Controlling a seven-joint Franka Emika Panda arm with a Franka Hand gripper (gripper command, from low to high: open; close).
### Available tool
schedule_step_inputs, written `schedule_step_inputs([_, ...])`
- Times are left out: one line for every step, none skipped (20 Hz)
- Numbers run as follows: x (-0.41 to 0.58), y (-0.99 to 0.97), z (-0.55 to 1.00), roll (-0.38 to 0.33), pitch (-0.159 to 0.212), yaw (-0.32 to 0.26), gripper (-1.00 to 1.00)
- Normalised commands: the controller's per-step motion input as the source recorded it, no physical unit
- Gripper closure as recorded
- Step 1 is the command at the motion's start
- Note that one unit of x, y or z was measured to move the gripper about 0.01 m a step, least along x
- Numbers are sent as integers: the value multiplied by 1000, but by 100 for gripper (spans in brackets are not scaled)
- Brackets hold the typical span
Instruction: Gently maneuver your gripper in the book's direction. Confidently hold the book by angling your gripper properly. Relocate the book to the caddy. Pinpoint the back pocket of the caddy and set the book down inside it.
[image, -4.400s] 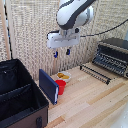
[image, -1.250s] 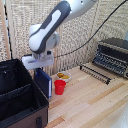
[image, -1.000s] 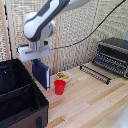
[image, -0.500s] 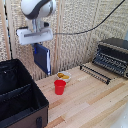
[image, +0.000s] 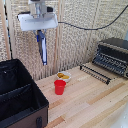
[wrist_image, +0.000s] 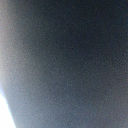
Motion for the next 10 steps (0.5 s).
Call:
schedule_step_inputs([-3, 0, 669, 35, 0, -356, 100])
schedule_step_inputs([0, 0, 629, 34, 0, -356, 100])
schedule_step_inputs([0, 0, 571, 43, 0, -351, 100])
schedule_step_inputs([0, 0, 503, 54, 0, -345, 100])
schedule_step_inputs([0, 0, 480, 54, 0, -341, 100])
schedule_step_inputs([0, 3, 454, 55, 0, -336, 100])
schedule_step_inputs([0, 20, 423, 52, 0, -334, 100])
schedule_step_inputs([0, 57, 380, 56, 0, -328, 100])
schedule_step_inputs([0, 86, 346, 57, 0, -324, 100])
schedule_step_inputs([0, 106, 289, 62, 0, -320, 100])
